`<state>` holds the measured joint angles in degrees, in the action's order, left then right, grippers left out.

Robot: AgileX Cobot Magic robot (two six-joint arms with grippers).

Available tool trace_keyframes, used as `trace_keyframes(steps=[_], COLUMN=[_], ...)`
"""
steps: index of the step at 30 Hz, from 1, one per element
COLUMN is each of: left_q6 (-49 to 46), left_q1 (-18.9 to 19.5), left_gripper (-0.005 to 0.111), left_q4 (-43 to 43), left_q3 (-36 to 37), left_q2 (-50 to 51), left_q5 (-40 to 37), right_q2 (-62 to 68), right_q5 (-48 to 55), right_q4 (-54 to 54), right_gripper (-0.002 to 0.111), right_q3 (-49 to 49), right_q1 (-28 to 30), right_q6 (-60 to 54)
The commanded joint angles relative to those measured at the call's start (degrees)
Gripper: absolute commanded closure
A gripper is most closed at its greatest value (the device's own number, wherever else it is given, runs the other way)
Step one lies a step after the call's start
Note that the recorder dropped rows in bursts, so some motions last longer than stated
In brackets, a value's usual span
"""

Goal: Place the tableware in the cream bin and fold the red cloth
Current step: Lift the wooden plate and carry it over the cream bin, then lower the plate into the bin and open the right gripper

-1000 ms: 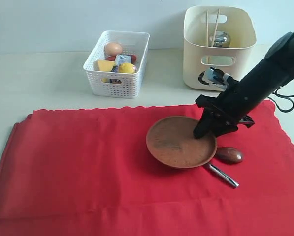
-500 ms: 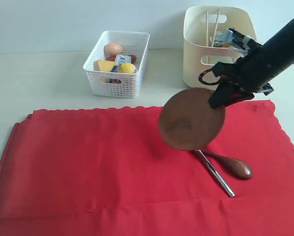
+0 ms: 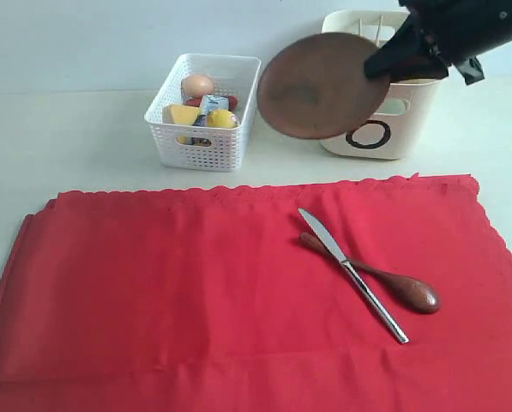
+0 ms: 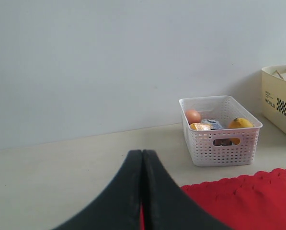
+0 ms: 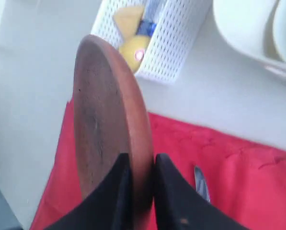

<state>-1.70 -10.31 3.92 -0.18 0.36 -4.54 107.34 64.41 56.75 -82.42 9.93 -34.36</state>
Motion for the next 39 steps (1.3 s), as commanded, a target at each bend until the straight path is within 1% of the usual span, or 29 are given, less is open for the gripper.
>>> trace_keyframes(steps=[1,7,13,16,25,30,39], left_q6=[0.0,0.0,0.0,0.0,0.0,0.0,0.0], left_q1=[-0.4,-0.4,-0.4,-0.4,-0.4,-0.4,-0.4], left_gripper=[0.106,0.106,0.106,0.106,0.106,0.106,0.106], left_q4=[0.0,0.0,0.0,0.0,0.0,0.0,0.0], left_q3=[0.2,0.2,0.2,0.2,0.2,0.2,0.2], left_q2=[-0.4,-0.4,-0.4,-0.4,-0.4,-0.4,-0.4], left_q5=[-0.1,-0.1,-0.1,-0.1,-0.1,-0.1,-0.1], right_q2=[-0.7,-0.7,-0.5,-0.2,3.5,4.6,4.7], right_q5=[-7.1,-18.8,-29.3,-31.7,-32.5,-32.8,-32.8], right_q4=[3.3,4.6,5.7,5.6,3.9,3.9,2.9], right_gripper=[0.108,0.108,0.108,0.108,0.108,0.098,0.074], right_q3=[-0.9,-0.9,-0.9,-0.9,-0.9,-0.9,-0.9], right_q1=[2.9,5.2,5.4,5.4,5.4,5.4,5.4], right_q6=[0.0,0.0,0.1,0.0,-0.3,-0.3,-0.6])
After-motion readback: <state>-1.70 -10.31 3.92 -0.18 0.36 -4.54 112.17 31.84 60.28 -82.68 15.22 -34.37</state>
